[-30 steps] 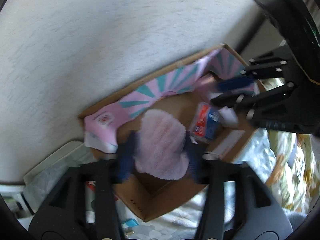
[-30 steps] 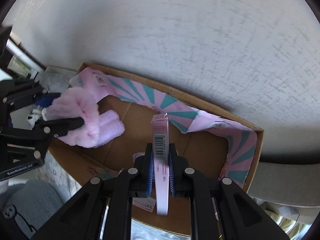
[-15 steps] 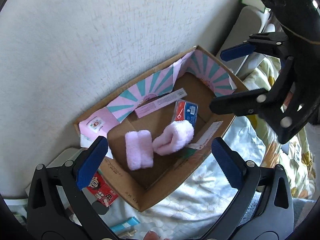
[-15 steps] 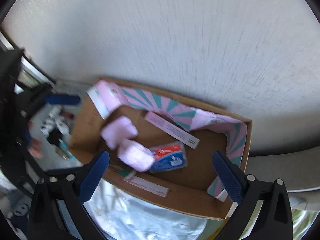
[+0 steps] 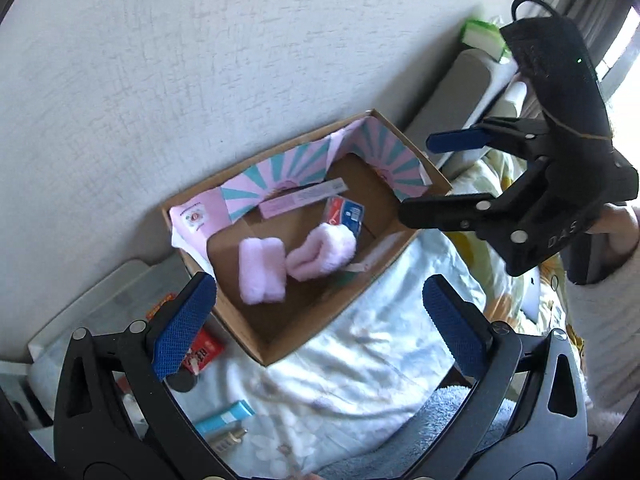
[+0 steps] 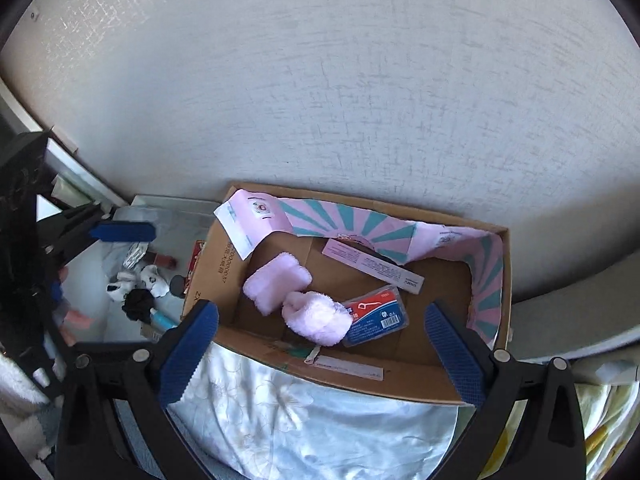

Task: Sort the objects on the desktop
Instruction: 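Move both tools back toward the black scrunchie and white socks on the cloth, then grasp the black scrunchie with the left tool while the right tool grasps a white sock, then carry the scrunchie with the left tool while the right tool carries the sock to the cardboard box, then open the left tool over the box while the right tool releases the sock inside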

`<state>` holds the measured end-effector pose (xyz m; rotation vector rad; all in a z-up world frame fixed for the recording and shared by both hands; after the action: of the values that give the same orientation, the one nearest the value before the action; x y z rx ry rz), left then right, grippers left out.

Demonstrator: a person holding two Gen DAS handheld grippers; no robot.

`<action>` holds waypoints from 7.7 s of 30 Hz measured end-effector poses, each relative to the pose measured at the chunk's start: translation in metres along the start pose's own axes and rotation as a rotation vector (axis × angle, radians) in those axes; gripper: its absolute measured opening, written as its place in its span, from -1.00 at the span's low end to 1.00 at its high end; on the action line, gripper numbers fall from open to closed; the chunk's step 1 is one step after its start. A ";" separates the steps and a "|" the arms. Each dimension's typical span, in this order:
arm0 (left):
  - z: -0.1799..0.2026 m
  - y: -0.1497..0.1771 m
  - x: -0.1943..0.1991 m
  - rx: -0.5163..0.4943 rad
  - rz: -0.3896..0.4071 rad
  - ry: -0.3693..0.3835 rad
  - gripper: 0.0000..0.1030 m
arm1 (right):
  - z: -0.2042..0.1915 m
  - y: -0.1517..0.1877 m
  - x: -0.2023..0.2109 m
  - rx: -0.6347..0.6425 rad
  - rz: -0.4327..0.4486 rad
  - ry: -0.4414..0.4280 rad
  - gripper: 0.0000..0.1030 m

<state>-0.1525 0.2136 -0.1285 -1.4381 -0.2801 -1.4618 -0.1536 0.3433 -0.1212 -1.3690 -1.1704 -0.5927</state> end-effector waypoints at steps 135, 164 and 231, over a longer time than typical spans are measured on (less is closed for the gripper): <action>-0.180 0.256 0.065 0.762 0.205 -0.269 -0.59 | -0.283 0.011 -0.164 0.435 -0.282 -0.202 -0.41; -0.050 0.038 0.056 0.269 0.258 -0.168 -0.59 | -0.088 0.004 0.001 -0.069 0.103 -0.059 -0.41; -0.036 -0.025 -0.050 0.227 -0.029 -0.285 1.00 | 0.040 0.011 -0.046 -0.148 -0.103 0.056 0.99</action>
<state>-0.2055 0.2217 -0.1687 -1.4572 -0.6262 -1.2030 -0.1725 0.3698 -0.1742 -1.4134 -1.1757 -0.7994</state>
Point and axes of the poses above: each gripper's, at about its wrist camera, not at the fingertips, and x roughly against the way its jaws point, z to its right, y to its underside, the point moved 2 cm from there along -x, roughly the way its jaws point, and after that the axes turned 1 degree about z, right-handed, at the moved point
